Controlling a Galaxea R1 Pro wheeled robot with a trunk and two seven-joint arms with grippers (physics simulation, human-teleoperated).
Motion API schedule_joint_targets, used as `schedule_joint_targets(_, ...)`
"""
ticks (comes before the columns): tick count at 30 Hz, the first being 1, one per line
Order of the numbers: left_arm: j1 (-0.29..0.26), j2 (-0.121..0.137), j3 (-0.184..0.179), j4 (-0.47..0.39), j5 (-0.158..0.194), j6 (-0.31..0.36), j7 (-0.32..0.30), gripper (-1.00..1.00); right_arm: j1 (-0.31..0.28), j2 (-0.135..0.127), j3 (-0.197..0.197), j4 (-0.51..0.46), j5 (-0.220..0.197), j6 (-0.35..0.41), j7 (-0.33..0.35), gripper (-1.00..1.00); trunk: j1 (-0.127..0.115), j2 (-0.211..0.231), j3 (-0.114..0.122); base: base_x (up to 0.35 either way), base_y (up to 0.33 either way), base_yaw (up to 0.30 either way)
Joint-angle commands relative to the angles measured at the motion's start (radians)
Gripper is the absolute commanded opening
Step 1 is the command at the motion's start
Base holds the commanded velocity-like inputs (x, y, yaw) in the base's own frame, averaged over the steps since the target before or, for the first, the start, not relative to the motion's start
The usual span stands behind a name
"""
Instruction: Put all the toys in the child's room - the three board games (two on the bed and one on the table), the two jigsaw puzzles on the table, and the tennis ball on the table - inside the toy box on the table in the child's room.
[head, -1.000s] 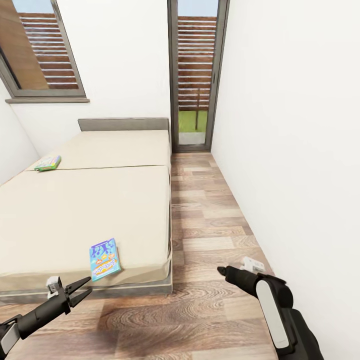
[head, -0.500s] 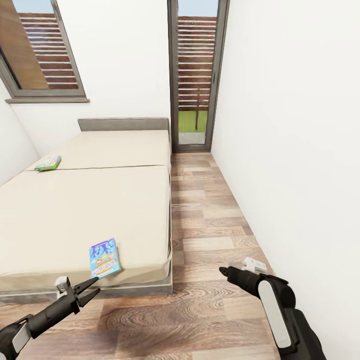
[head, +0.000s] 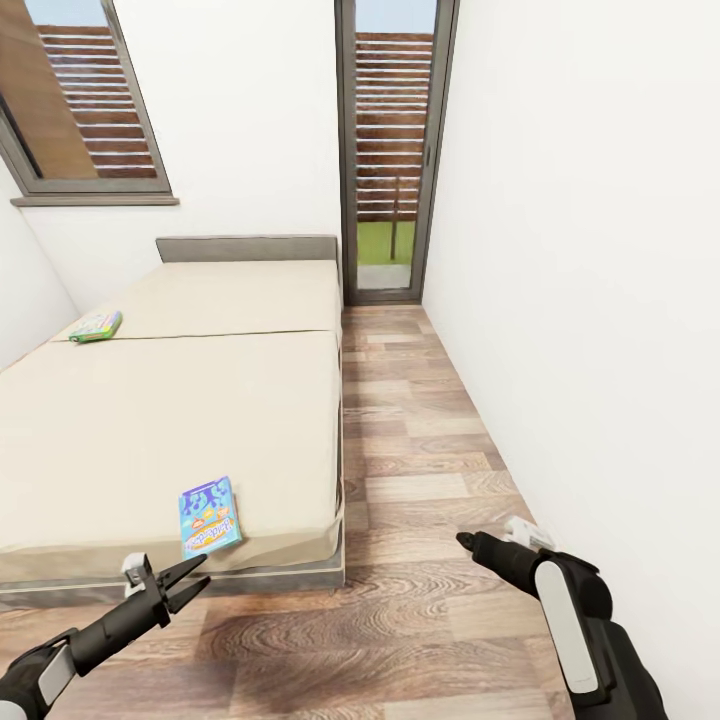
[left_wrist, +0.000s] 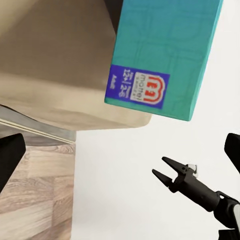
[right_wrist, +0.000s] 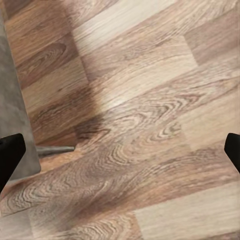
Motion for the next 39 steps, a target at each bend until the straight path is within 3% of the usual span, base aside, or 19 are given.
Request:
schedule_joint_targets(1,0.000,-0.002,-0.002,0.000,0.005,0.006,-0.002,1.00,-0.001,0.001,-0.002,-0.001,-0.010,0.003,-0.009,1.00,0.000,0.000,-0.001,0.000,0.000,0.000)
schedule_joint_targets(16,0.000,-0.019,-0.004,-0.003,0.004,-0.063,-0.006,1.00,-0.002,0.000,-0.006,0.045,-0.008,-0.048,-0.009,1.00,0.000,0.000,-0.001,0.000,0.000,0.000)
schedule_joint_targets(39,0.000,-0.020,-0.005,-0.008,0.004,-0.067,-0.017,1.00,-0.002,0.001,-0.004,0.054,-0.006,-0.057,-0.009,1.00,0.000,0.000,-0.001,0.000,0.000,0.000)
